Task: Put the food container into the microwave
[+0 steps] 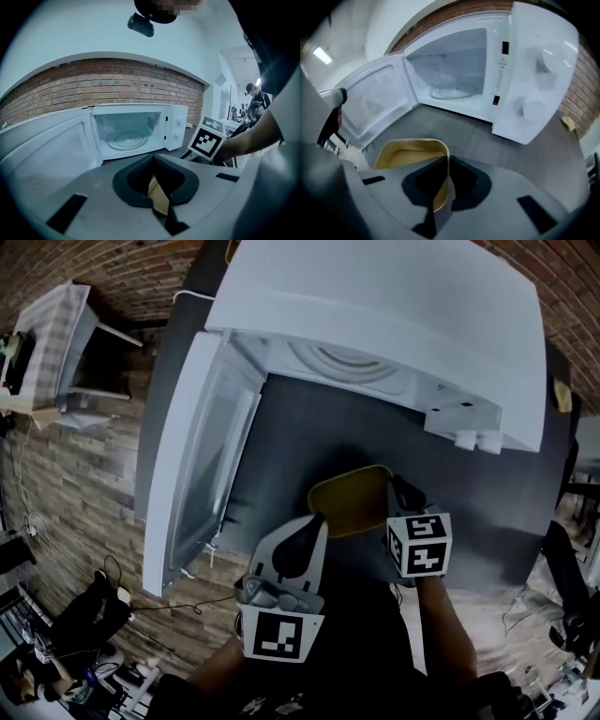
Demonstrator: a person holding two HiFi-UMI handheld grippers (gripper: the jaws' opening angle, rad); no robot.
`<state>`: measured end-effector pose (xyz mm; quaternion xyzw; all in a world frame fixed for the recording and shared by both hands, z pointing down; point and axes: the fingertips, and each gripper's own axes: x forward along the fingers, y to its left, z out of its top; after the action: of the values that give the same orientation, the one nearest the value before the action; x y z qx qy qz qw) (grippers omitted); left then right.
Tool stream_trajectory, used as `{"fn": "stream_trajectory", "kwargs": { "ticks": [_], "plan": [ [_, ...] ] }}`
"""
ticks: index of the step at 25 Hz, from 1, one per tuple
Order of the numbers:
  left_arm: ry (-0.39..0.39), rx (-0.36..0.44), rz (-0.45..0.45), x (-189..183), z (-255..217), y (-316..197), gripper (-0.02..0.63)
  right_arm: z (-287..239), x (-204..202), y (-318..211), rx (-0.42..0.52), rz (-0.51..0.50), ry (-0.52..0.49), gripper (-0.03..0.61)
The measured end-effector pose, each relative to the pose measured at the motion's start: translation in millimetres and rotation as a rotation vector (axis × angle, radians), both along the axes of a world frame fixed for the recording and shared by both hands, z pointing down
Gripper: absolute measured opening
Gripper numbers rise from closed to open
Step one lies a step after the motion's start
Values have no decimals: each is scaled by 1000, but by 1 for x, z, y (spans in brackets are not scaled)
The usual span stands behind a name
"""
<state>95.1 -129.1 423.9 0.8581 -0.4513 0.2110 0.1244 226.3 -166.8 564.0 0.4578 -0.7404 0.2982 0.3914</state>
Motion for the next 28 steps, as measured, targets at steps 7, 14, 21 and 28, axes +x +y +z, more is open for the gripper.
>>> {"fn": "stream_trajectory", "kwargs": {
  "ticks": [7, 14, 21, 28],
  "plan": [
    [-6, 9, -3, -1, -1, 3, 9, -6, 1, 17, -69, 549, -379, 77],
    [-7, 12, -10, -4, -1, 2, 9, -10, -10, 17, -80, 787, -560, 75],
    [-18, 9, 12, -1, -4, 3, 9, -21, -10, 2, -19, 922, -748, 72],
    [-52, 21, 22, -2, -7, -6, 9, -37, -9, -29, 68, 976, -746, 72]
  ]
}}
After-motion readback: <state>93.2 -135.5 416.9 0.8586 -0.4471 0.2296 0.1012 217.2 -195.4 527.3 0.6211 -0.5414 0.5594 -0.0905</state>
